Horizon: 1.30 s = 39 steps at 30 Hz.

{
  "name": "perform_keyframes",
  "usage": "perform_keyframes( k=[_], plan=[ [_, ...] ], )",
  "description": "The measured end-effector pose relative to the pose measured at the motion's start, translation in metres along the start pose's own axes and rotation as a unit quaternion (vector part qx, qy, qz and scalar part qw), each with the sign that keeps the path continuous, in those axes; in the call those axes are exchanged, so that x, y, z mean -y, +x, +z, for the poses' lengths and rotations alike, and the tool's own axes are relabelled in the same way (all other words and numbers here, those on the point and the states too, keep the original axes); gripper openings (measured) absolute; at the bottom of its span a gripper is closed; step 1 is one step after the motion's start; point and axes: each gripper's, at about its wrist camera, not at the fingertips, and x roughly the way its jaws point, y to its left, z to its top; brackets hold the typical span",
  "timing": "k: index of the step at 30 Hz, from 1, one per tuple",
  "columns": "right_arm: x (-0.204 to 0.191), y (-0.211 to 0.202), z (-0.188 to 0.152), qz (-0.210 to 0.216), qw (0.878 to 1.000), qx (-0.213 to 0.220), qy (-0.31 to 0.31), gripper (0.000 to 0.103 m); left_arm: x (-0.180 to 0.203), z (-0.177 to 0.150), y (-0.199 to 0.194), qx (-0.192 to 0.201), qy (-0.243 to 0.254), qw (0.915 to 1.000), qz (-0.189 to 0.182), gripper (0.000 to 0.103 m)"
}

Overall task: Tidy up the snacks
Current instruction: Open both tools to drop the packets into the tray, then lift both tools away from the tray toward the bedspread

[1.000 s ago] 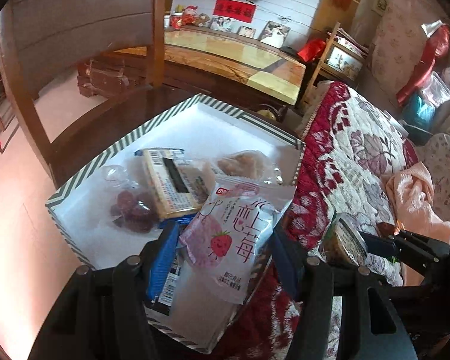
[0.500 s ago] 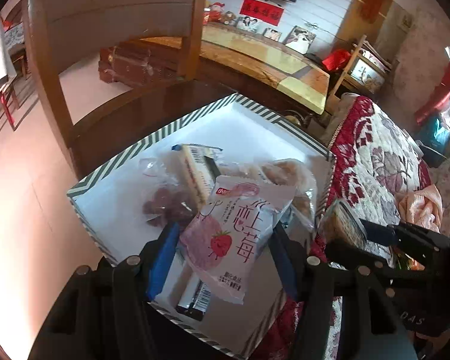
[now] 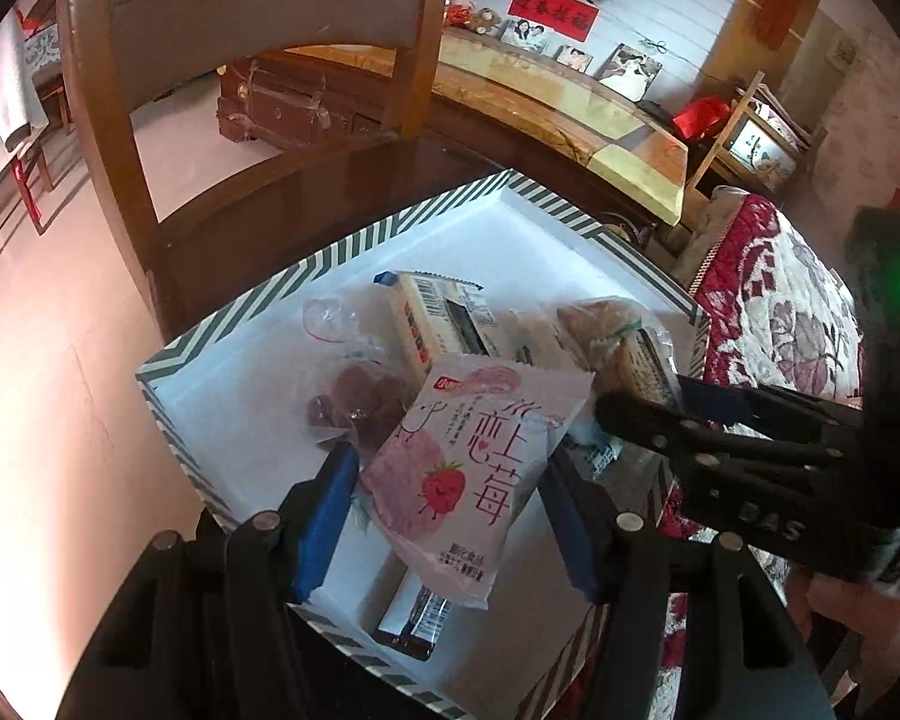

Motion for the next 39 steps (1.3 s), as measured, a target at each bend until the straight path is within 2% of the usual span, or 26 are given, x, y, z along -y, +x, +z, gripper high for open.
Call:
perform_keyframes(
  k=[4,6,11,14,18,25,31,39],
  plan=[
    [0.0,0.009,0.006,0.005,1.0,-0.001,0.012,0.049,0.001,0.001,0.003,-0.003,0.0,1.0,0.007,0.065],
    [-0.001,0.006,0.005,0.008,1.0,-0.002,0.018,0.05,0.0,0.0,0.005,-0.006,-0.001,1.0,0.008,0.07],
    [0.001,-0.013,-0.003,0.006,0.999,0.017,0.029,0.052,0.0,0.0,0.001,0.0,-0.006,1.0,0.004,0.095],
    [0.004,-0.034,-0.012,0.016,0.998,0.041,0.044,0.052,0.002,-0.002,-0.006,0.01,0.003,0.9999,0.007,0.098],
    [0.007,-0.062,-0.031,0.017,0.996,0.068,0.051,0.058,0.012,-0.005,-0.021,0.03,0.029,0.9991,0.0,0.101],
    [0.03,-0.104,-0.084,-0.001,0.992,0.094,0.082,0.058,0.056,-0.02,-0.043,0.062,0.095,0.9922,-0.052,0.103],
    [0.064,-0.131,-0.134,-0.033,0.987,0.093,0.126,0.058,0.103,-0.038,-0.046,0.054,0.148,0.9833,-0.09,0.103],
    [0.118,-0.162,-0.2,-0.079,0.974,0.098,0.191,0.058,0.166,-0.063,-0.047,0.039,0.215,0.9692,-0.114,0.103]
  ],
)
